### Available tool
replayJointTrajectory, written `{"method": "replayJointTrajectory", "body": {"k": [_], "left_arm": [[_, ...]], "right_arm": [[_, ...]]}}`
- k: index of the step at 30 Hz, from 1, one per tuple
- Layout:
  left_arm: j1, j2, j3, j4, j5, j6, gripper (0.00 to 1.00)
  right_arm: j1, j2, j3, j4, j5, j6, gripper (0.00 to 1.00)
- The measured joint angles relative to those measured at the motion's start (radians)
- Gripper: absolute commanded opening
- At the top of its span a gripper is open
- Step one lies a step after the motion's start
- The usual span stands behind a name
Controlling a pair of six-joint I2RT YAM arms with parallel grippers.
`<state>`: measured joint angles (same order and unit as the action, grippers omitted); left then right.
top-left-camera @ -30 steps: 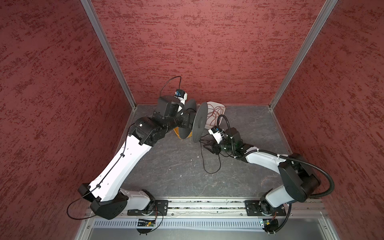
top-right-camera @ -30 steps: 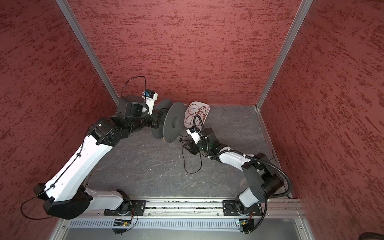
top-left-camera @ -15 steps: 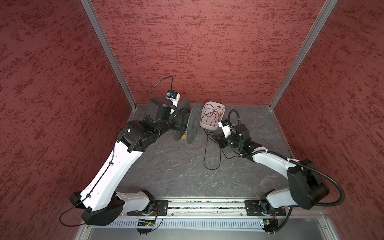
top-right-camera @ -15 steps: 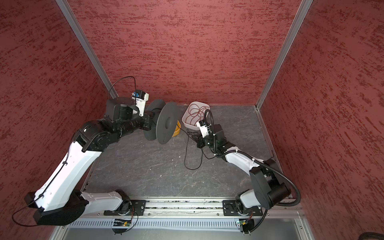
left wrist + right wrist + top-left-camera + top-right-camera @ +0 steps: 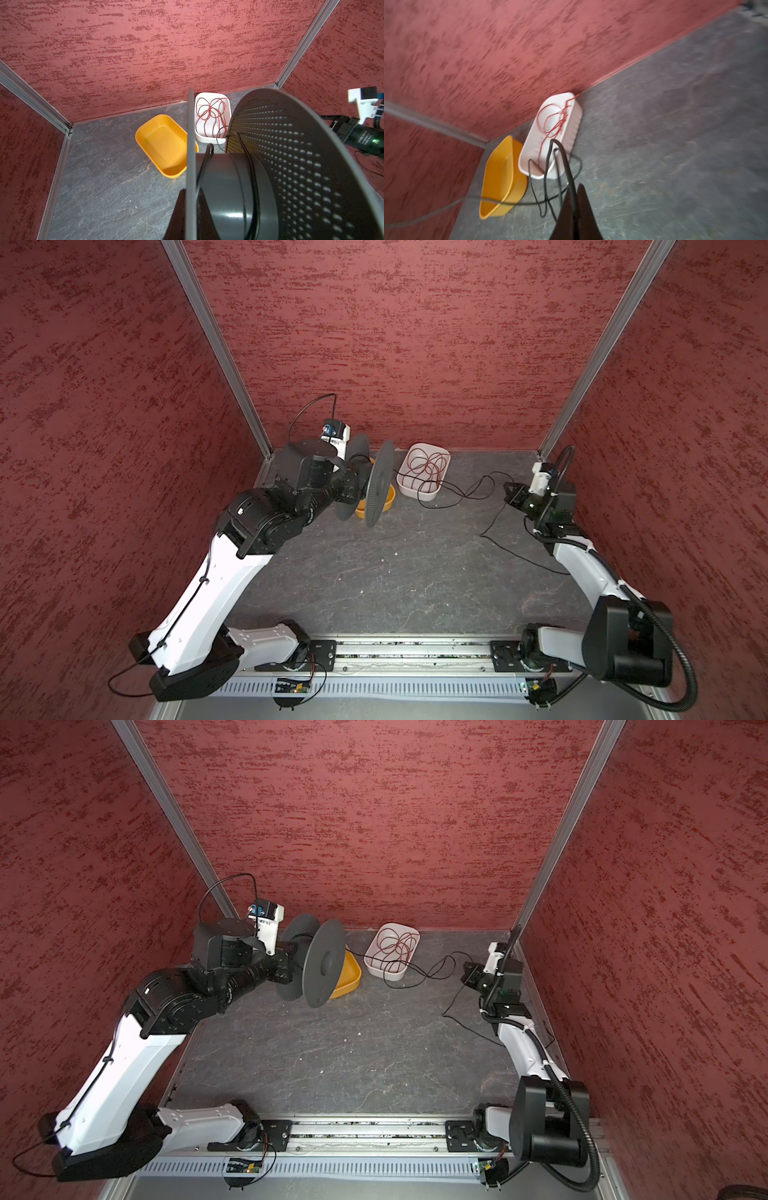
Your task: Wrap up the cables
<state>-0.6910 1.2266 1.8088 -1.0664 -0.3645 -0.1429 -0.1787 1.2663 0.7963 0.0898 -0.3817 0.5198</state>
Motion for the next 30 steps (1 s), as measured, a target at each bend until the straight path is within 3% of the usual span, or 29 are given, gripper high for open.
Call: {"method": "replayJointTrajectory", "body": {"k": [6, 10, 13, 18, 24, 30], "left_arm": [[-0.001, 0.0, 0.0, -0.014, -0.032, 0.001, 0.0], [-0.005, 0.0, 0.0, -0.015, -0.041, 0.001, 0.0], [-0.005, 0.0, 0.003, -0.018, -0.042, 0.002, 0.0], [-0.007, 0.0, 0.007, -0.018, -0.041, 0.002, 0.0], [-0.026, 0.017, 0.007, -0.018, -0.036, 0.001, 0.0], [-0.028, 0.043, 0.007, -0.018, -0.032, -0.01, 0.0]], "right_arm": [[-0.165, -0.005, 0.066, -0.144, 0.128, -0.003, 0.0], [-0.184, -0.01, 0.105, -0.232, 0.307, -0.051, 0.19], [-0.185, -0.01, 0.121, -0.27, 0.393, -0.081, 0.49], [-0.164, -0.024, 0.113, -0.286, 0.439, -0.138, 0.81], [0.035, -0.054, 0.089, -0.227, 0.442, -0.259, 0.83], [0.218, -0.026, -0.031, -0.031, 0.272, -0.315, 0.82]]}}
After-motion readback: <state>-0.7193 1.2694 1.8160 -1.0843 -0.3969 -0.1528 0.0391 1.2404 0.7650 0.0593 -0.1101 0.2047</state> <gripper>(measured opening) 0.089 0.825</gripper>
